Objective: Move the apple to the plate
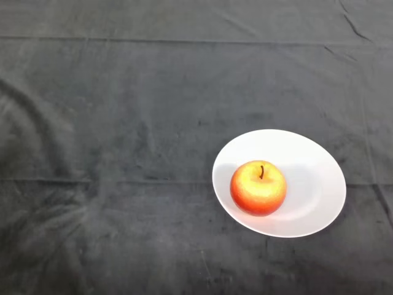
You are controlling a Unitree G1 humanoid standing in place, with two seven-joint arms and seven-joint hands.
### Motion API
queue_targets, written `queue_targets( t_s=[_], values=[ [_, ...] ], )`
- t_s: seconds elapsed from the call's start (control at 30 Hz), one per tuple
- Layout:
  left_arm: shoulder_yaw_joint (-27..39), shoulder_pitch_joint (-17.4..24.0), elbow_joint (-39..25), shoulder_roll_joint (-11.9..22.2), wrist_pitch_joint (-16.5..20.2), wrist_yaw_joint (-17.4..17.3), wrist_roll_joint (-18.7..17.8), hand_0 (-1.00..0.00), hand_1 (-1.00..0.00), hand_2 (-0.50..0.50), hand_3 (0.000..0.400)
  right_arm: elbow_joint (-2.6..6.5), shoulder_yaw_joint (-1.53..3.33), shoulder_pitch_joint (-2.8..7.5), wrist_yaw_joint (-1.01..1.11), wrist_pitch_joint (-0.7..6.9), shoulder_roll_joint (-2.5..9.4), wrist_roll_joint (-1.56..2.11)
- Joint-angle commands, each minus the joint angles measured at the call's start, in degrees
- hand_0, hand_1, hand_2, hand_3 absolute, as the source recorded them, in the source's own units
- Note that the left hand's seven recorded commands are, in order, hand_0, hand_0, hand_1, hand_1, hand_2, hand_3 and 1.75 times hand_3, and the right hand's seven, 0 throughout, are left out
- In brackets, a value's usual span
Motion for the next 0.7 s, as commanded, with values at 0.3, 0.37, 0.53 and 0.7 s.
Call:
queue_targets(
  t_s=[0.3, 0.37, 0.53, 0.7],
  values=[
    [2.5, 0.7, 1.7, 2.7, 1.1, 1.2, -0.7, 0.0, 0.0, 0.0, 0.0, 0.18, -0.05, -0.7, 0.09, -0.57, -1.51, 0.37],
    [2.7, 0.7, 1.6, 2.6, 1.1, 1.3, -0.5, 0.0, 0.0, 0.0, 0.0, 0.19, -0.05, -0.7, 0.09, -0.57, -1.51, 0.37],
    [3.1, 0.7, 1.3, 2.4, 1.2, 1.5, 0.0, 0.0, 0.0, 0.0, 0.0, 0.2, -0.06, -0.7, 0.1, -0.57, -1.52, 0.37],
    [3.4, 0.7, 1.1, 2.2, 1.2, 1.6, 0.6, 0.0, 0.0, 0.0, 0.0, 0.2, -0.06, -0.7, 0.1, -0.57, -1.52, 0.37]
  ],
)
